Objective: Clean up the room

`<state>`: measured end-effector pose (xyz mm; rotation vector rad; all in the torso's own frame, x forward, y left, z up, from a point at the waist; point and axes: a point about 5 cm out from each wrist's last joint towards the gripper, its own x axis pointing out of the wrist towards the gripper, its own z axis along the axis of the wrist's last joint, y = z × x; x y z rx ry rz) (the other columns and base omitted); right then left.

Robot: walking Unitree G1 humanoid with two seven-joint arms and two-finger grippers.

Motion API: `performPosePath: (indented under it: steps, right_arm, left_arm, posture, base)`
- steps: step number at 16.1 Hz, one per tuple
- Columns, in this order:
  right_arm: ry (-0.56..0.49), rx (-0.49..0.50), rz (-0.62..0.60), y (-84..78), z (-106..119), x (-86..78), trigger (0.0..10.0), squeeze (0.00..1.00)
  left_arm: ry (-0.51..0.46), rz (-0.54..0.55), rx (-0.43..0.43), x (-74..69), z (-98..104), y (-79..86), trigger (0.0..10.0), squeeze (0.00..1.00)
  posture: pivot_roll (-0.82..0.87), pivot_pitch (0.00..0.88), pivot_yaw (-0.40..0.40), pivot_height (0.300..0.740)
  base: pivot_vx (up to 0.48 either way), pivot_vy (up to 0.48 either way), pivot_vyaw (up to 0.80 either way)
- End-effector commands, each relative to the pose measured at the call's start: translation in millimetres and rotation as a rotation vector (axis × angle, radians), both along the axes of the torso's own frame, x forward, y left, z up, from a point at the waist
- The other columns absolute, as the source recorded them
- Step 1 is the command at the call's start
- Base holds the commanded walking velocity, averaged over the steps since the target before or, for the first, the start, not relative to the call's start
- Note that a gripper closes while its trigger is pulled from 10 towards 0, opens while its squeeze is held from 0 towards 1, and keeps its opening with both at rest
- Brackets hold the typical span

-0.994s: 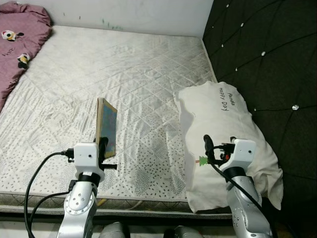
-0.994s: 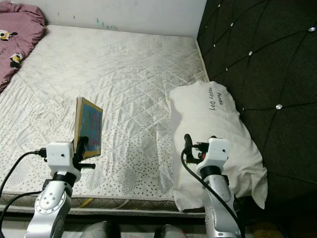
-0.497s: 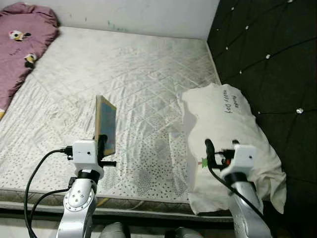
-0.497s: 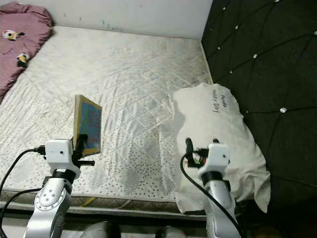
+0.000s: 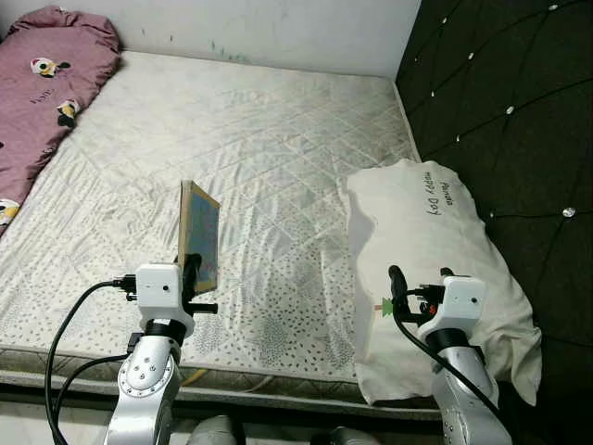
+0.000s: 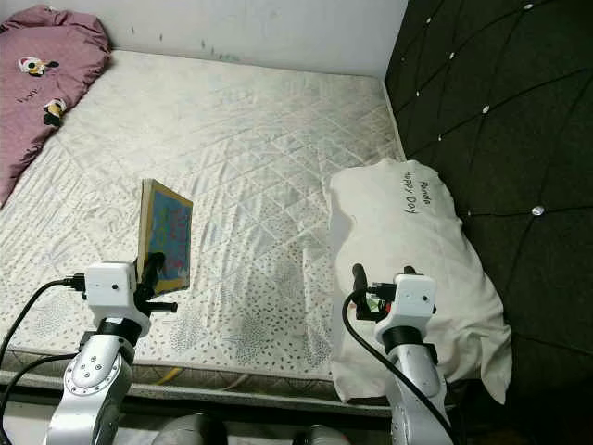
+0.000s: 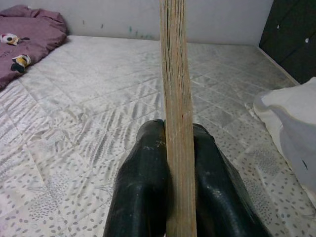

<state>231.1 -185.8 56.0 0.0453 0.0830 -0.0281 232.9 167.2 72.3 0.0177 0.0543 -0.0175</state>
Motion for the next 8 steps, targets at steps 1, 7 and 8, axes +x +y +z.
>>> performPosePath:
  steps: [1,7,8]
  right_arm:
    - [-0.017,-0.009,-0.015,-4.5,4.6,-0.2,10.0,0.00]
    - [-0.014,-0.004,-0.020,-4.7,4.9,1.9,10.0,0.00]
    - [-0.004,-0.004,-0.029,-5.1,4.2,2.1,10.0,0.00]
  left_arm:
    - [-0.037,-0.007,0.002,0.3,5.6,0.6,10.0,0.00]
    - [-0.032,-0.008,0.009,0.4,4.6,1.6,10.0,0.00]
    - [-0.032,-0.008,0.009,0.8,4.6,1.7,10.0,0.00]
  posture:
    - [0.02,0.012,-0.039,0.740]
    - [0.02,0.012,-0.039,0.740]
    - [0.02,0.012,-0.039,0.740]
  base:
    - [0.000,0.000,0.00]
    - [0.000,0.000,0.00]
    - [0.000,0.000,0.00]
